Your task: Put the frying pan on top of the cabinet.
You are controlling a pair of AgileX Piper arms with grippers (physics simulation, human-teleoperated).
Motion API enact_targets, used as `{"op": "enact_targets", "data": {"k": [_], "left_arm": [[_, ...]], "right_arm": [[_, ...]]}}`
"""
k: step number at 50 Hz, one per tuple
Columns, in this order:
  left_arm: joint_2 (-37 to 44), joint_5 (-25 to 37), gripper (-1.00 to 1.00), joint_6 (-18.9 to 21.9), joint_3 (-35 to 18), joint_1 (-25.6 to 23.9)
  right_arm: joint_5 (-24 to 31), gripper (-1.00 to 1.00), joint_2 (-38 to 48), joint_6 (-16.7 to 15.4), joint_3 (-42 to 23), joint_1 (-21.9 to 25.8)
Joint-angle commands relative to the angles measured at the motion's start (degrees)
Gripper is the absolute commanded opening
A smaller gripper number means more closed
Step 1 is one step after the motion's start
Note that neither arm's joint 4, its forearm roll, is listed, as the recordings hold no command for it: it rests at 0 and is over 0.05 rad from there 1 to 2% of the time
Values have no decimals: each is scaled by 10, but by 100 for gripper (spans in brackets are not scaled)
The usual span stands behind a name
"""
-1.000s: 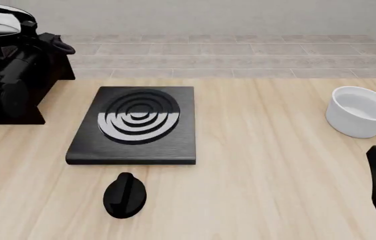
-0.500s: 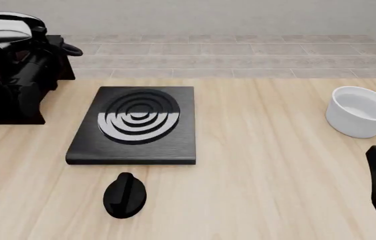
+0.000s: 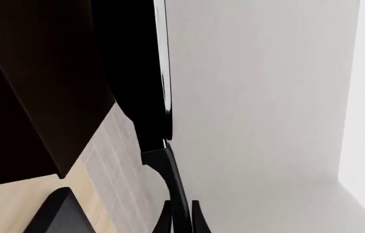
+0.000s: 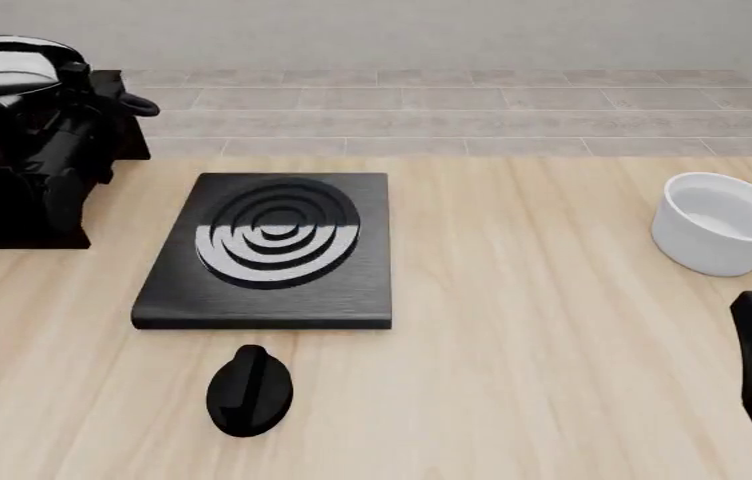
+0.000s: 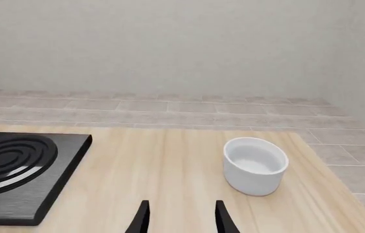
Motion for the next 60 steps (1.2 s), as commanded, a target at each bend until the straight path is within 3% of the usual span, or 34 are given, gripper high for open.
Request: {"op": "enact_targets", "data": {"k": [1,25,55,56,60], "left_arm": [[7,-27,-100,-4,-11,5],[44,-53,-100,-31,-15,5],[57,-64,-100,-33,-12,11],[57,-65,100,-34,-11,9],[55,-62,100,-29,-10,13]], "right_arm": [[-1,100,2,-1,0,0],[-3,100,5,-1,0,1],[-4,100,6,-5,0,2],[-4,100,7,-5,0,3],[-4,100,6,-5,0,3]]}}
